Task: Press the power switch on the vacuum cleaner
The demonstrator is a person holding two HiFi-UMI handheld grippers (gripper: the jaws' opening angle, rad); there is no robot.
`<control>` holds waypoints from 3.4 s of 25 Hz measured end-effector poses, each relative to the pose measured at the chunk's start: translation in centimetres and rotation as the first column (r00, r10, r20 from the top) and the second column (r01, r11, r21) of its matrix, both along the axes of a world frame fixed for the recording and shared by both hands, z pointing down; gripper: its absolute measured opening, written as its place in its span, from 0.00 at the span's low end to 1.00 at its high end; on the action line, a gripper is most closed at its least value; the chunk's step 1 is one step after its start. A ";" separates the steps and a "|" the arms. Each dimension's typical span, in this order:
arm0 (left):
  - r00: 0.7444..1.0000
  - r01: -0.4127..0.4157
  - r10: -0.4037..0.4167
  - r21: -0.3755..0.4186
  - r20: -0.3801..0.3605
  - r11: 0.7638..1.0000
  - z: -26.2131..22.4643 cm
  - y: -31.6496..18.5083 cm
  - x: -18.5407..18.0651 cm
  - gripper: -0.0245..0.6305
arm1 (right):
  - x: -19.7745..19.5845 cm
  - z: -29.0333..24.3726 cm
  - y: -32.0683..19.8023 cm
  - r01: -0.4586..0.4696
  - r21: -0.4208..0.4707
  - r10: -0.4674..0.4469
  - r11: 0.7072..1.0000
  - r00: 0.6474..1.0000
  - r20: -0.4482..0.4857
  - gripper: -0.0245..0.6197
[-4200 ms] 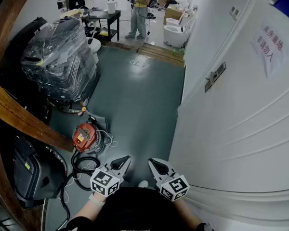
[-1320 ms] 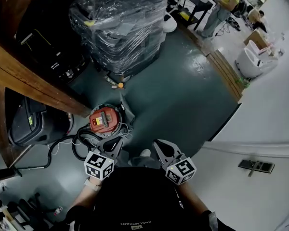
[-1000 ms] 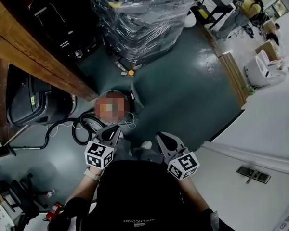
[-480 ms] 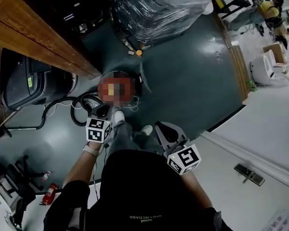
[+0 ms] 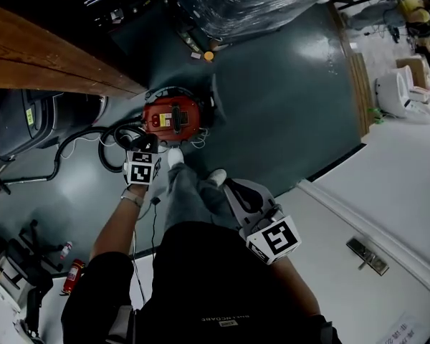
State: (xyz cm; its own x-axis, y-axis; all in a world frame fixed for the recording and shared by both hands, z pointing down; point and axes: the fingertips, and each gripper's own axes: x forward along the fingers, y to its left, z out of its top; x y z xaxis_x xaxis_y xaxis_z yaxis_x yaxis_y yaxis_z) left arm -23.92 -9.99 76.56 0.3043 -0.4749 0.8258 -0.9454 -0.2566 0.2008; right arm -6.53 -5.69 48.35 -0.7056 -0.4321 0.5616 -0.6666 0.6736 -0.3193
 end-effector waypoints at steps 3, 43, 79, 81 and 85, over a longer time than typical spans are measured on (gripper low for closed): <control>1.000 0.015 -0.015 -0.031 0.013 0.999 3.2 -0.3 -0.8 0.06 | -0.9 0.9 -0.3 -0.003 -0.013 0.003 1.000 1.000 0.009 0.08; 0.998 -0.032 0.042 -0.243 0.036 0.970 28.2 -2.3 -1.3 0.06 | -2.3 11.5 -0.4 -0.199 -0.174 0.186 0.964 0.978 -0.089 0.08; 0.994 -0.083 0.092 -0.165 0.049 0.983 10.7 -1.2 2.3 0.06 | 3.8 6.6 1.6 -0.233 -0.143 0.234 0.962 0.972 -0.006 0.08; 0.995 -0.086 0.092 -0.148 0.035 0.985 8.1 -1.2 3.2 0.06 | 4.1 5.7 1.6 -0.229 -0.127 0.232 0.965 0.973 0.011 0.08; 0.996 -0.092 0.093 -0.105 0.004 0.990 2.5 -1.0 5.2 0.06 | 5.3 3.8 1.2 -0.232 -0.089 0.236 0.969 0.971 0.035 0.08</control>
State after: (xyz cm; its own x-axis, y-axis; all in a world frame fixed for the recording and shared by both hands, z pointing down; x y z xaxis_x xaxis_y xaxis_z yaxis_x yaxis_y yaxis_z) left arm -18.70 -10.97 79.04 0.3350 -0.3560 0.8724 -0.9206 -0.3210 0.2225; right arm -1.20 -4.52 52.14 -0.6161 -0.5407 0.5728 -0.7859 0.4701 -0.4016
